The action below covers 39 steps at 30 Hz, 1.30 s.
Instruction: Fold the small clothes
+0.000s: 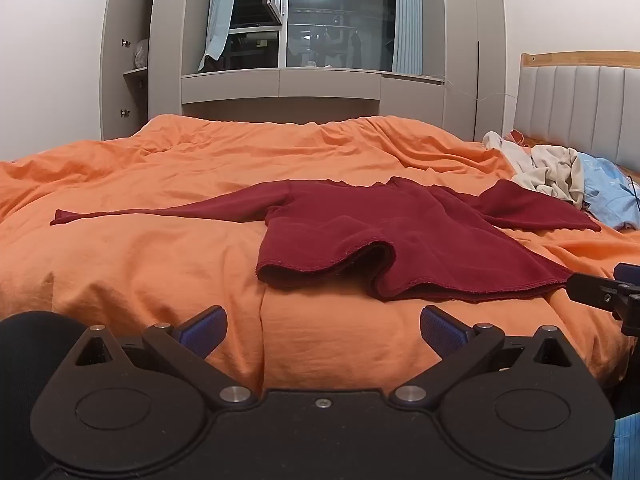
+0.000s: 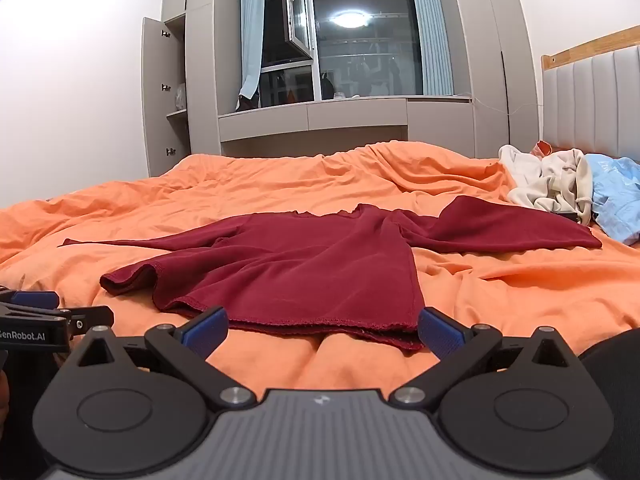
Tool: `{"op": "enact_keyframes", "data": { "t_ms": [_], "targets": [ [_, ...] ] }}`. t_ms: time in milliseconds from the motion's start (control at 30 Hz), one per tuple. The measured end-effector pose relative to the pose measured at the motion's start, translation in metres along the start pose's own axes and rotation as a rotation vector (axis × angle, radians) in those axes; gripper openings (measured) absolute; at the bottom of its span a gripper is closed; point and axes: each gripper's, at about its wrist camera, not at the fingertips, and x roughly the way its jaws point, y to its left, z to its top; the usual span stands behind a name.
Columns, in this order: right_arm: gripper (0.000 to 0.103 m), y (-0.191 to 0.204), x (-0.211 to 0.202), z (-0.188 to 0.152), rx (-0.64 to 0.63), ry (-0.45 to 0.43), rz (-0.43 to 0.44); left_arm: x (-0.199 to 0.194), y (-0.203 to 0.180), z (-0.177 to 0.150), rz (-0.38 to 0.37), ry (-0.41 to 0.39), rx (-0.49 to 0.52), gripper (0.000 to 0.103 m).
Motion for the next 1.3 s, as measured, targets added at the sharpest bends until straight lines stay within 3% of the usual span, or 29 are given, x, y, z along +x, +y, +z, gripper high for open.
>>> {"op": "enact_keyframes", "data": {
  "t_ms": [1300],
  "targets": [
    [0.103,-0.0003,-0.0009,-0.0005,0.006,-0.010,0.003,0.0001,0.0000,0.0000,-0.002,0.001,-0.002,0.102]
  ]
}}
